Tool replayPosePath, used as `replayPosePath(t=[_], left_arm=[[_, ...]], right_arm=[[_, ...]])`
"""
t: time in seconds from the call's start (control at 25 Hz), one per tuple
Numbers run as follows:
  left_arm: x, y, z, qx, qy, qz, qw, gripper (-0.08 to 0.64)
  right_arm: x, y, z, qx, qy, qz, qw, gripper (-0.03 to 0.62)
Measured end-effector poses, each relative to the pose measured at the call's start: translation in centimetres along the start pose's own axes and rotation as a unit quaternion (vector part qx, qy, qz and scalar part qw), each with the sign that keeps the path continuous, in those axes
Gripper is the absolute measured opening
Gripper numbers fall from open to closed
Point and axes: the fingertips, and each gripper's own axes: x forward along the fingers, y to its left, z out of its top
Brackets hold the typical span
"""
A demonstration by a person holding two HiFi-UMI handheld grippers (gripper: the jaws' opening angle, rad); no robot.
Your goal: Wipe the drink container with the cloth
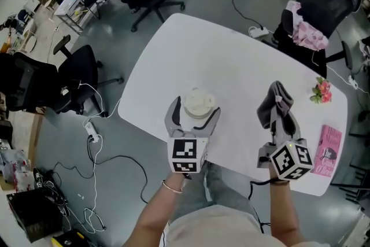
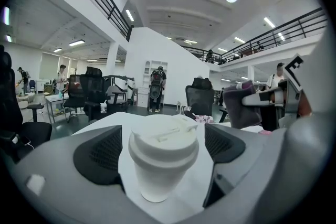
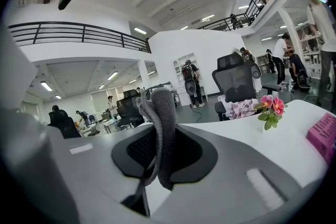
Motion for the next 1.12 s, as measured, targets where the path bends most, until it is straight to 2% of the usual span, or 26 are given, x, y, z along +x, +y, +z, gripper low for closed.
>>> replayPosePath(t=[0.44, 0.96, 1.12], left_arm=[[0.9, 0.1, 0.0, 0.009, 0.009, -0.024, 0.9996, 0.449], [1.0, 0.0, -0.1, 0.009, 0.011, -0.029, 0.9995, 0.449], [1.1, -0.1, -0.2, 0.009, 0.012, -0.029, 0.9995, 0.449]], right_arm=[[0.7, -0.2, -1.1, 0.010, 0.013, -0.008, 1.000, 0.072], [1.7, 0.3, -2.2, 0.015, 0.025, 0.007, 1.000, 0.072], [2.1, 0.7, -2.3, 0.008, 0.036, 0.030, 0.999, 0.072]])
